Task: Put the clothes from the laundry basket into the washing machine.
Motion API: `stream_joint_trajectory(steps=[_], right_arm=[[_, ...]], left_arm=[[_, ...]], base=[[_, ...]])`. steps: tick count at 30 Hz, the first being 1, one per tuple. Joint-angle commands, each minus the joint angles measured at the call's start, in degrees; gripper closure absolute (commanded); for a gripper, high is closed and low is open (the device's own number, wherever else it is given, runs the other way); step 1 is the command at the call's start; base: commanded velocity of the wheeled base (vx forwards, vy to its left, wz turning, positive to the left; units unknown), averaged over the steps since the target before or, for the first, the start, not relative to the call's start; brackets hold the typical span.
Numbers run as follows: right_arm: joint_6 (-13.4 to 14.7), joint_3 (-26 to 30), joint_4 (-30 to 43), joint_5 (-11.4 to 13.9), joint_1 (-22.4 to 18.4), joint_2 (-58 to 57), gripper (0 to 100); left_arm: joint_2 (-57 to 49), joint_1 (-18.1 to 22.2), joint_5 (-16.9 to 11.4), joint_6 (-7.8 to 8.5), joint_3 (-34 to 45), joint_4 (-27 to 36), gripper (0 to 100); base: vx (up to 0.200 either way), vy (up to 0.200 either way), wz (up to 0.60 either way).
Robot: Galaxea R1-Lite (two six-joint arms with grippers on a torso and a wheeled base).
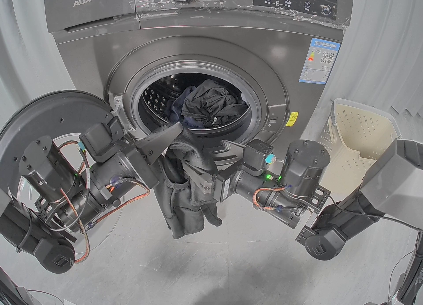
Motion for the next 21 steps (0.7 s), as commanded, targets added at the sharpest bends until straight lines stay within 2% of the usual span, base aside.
stream_joint_trajectory(steps=[1,5,6,16,21], right_arm=[[0.0,-2.0,0.1,0.0,0.5,0.5,0],[0.0,-3.3,0.0,-0.1,0.4,1.2,0],[0.0,-3.3,-0.2,-0.1,0.4,1.2,100],[0.1,-2.5,-1.0,0.3,1.4,-1.1,100],[0.2,-0.1,-0.9,0.0,3.1,-4.7,100]], left_arm=[[0.0,0.0,0.0,-0.03,0.1,0.0,100],[0.0,0.1,0.0,-0.03,0.1,0.0,100],[0.0,0.0,0.0,-0.03,0.1,0.0,100],[0.8,0.1,-0.1,-0.12,0.4,0.0,100],[1.1,0.1,-0.1,-0.12,0.5,0.0,100]], base=[[0.0,0.0,0.0],[0.0,0.0,0.0],[0.0,0.0,0.0],[0.0,0.0,0.0],[0.0,0.0,0.0]])
